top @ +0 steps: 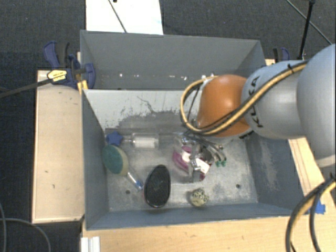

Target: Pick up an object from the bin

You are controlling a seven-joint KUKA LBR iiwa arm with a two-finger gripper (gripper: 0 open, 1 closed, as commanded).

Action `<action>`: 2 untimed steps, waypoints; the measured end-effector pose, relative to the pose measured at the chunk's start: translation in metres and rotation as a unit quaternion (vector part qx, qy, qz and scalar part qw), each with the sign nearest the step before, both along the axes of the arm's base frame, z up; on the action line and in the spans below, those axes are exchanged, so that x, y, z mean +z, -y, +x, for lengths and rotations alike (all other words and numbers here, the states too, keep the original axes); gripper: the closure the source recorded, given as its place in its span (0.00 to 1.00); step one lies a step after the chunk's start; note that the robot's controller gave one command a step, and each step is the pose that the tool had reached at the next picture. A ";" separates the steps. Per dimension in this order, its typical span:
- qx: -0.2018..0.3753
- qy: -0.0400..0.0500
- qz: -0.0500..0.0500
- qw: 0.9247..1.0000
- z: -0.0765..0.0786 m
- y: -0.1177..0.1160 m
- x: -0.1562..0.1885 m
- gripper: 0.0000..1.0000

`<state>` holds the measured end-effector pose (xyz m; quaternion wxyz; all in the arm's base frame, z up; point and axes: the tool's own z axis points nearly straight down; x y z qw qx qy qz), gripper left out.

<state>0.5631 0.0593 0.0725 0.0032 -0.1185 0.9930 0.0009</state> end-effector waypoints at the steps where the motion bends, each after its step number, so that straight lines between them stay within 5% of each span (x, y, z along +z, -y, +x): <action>1: 0.109 0.003 -0.001 0.994 -0.028 0.002 0.001 0.00; 2: 0.212 0.003 0.000 0.977 0.001 -0.098 0.076 0.00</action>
Offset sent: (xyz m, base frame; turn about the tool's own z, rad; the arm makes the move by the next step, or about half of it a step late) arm -0.0314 -0.0026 -0.0025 -0.2207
